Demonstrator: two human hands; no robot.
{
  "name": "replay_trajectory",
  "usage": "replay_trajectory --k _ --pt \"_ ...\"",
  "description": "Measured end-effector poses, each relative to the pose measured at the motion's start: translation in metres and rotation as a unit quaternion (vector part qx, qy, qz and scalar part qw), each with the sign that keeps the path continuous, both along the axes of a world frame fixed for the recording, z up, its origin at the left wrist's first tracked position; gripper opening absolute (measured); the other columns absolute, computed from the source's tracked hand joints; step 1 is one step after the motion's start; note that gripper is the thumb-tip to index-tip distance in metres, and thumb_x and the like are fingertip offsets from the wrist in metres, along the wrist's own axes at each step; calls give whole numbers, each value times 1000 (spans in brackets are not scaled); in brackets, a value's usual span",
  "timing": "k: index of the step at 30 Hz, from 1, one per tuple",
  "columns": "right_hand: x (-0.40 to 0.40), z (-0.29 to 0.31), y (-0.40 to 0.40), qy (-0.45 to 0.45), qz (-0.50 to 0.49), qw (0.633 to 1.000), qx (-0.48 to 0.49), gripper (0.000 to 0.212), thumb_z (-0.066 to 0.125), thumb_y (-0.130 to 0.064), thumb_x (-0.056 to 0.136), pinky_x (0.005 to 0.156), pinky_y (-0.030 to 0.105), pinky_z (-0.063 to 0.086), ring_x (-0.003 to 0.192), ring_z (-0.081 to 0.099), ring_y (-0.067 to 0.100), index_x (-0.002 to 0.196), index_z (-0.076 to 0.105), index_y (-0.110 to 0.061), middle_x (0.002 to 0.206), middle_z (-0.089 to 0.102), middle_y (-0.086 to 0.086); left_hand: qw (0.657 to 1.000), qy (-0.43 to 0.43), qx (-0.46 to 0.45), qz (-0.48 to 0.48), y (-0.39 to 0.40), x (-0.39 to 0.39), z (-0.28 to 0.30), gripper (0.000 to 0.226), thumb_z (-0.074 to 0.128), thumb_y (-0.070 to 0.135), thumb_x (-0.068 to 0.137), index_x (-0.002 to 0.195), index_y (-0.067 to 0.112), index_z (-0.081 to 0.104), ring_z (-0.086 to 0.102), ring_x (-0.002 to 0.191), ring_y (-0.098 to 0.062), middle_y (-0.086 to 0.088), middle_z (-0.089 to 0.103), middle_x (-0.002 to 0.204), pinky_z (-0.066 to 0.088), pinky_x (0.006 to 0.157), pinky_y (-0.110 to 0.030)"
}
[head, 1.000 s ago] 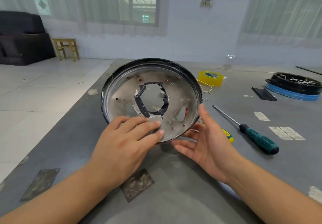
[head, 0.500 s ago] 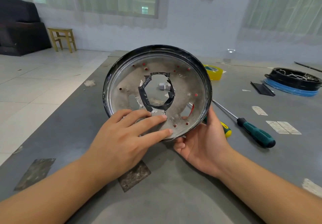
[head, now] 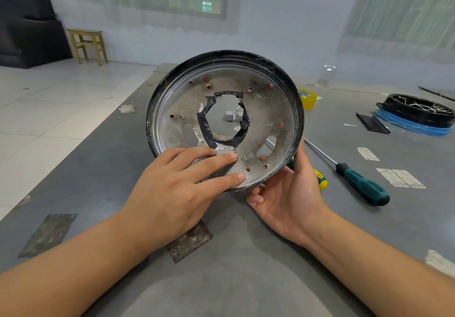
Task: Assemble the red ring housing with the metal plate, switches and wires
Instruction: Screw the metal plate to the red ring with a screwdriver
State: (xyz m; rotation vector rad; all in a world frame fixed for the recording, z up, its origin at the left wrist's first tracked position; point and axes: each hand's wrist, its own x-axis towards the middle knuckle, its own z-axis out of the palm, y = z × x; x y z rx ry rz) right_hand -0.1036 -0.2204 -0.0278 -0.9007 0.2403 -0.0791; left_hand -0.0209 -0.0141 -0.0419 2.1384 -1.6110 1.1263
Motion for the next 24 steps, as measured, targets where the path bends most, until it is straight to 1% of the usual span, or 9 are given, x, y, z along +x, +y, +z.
replay_trajectory --k 3,7,10,14,16,18,20,22,24 --pt "0 -1 0 -9 -4 1000 -6 98 43 -89 81 56 29 24 62 42 17 139 59 -12 115 45 12 1000 1 0 1 0 -2 2 35 58 23 103 134 29 73 67 124 -32 0 64 147 56 91 -49" --pt "0 -2 0 -14 -3 1000 -16 96 43 -90 81 56 29 24 60 43 17 134 63 -11 105 48 13 1000 8 0 3 0 -3 3 36 56 24 103 134 28 73 68 123 -32 0 65 146 57 90 -48" --pt "0 -2 0 -17 5 1000 -26 97 40 -89 83 57 31 23 60 43 18 136 62 -11 100 55 11 1000 16 -1 4 0 -2 3 36 53 26 104 133 29 73 68 123 -32 1 65 146 57 90 -47" --pt "1 -1 -1 -13 21 999 -34 92 40 -88 84 55 29 26 59 44 18 133 65 -14 93 62 8 999 32 -3 -1 2 0 3 34 56 29 104 132 30 74 67 123 -31 3 65 146 57 90 -47" --pt "0 1 -3 -13 33 999 -40 81 40 -84 88 53 28 31 59 45 19 126 69 -19 86 63 6 998 54 5 -11 4 3 4 33 58 33 103 131 29 75 67 123 -30 4 65 146 57 88 -49" --pt "-2 2 -4 -8 50 997 -54 71 38 -80 92 51 28 37 60 48 20 121 71 -24 84 66 8 997 79 17 -23 7 7 7 34 57 37 103 132 29 74 67 122 -28 6 65 144 58 86 -50" --pt "-2 3 -6 5 68 995 -76 71 34 -77 95 54 28 41 62 53 21 115 74 -22 85 68 12 994 102 31 -35 11 11 10 36 56 40 102 132 30 74 67 120 -25 8 66 142 59 87 -49" --pt "-3 5 -7 22 88 990 -110 73 30 -76 97 58 28 43 65 56 20 100 80 -24 85 69 13 990 126 46 -45 15 14 14 38 57 42 101 132 30 74 67 119 -21 10 67 141 59 90 -47" --pt "-5 9 -9 49 98 983 -144 71 31 -74 98 60 26 45 66 59 19 86 82 -26 88 72 13 986 145 61 -52 20 16 16 39 56 44 100 131 31 74 67 116 -17 12 66 140 58 93 -43"
